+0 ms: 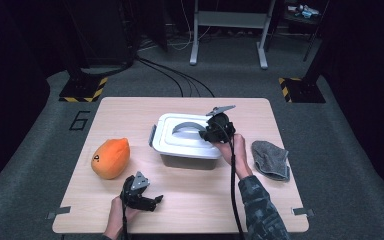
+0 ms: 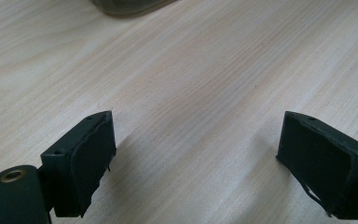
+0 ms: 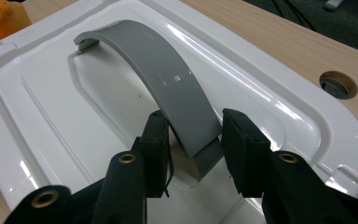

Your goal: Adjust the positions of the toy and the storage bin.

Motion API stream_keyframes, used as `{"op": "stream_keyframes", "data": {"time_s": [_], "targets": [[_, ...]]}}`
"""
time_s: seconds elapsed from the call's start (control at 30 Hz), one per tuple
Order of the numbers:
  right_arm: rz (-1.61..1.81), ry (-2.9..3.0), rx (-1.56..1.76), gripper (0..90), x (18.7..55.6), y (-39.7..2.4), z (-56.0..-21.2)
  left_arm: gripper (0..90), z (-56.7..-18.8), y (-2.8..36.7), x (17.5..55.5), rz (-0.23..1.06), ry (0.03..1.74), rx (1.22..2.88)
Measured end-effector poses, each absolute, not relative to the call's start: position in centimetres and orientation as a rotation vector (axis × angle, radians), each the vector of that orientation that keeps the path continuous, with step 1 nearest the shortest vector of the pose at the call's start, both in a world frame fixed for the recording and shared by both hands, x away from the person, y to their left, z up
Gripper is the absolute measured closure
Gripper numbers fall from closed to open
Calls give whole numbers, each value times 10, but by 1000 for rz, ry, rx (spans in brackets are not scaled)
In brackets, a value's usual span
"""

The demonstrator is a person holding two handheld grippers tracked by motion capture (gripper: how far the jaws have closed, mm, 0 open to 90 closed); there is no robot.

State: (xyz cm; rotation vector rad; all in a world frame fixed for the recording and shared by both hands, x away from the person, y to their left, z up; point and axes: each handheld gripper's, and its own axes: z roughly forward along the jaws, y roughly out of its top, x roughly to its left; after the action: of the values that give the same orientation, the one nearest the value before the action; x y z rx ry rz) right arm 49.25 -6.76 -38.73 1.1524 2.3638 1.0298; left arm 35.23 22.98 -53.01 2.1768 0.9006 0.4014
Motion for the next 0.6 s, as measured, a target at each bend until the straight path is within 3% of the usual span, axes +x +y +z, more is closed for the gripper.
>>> {"op": "stream_keyframes", "data": {"time_s": [0.23, 0.33, 0.6], "targets": [[1040, 2340, 1220, 606, 487, -66, -386, 109, -530, 230, 352, 401, 901, 2175], [1119, 2387, 1164, 513, 491, -71, -386, 109, -530, 230, 352, 400, 898, 2181], [1198, 2466, 1020, 555, 505, -70, -375, 109, -530, 230, 352, 402, 895, 2185]]}}
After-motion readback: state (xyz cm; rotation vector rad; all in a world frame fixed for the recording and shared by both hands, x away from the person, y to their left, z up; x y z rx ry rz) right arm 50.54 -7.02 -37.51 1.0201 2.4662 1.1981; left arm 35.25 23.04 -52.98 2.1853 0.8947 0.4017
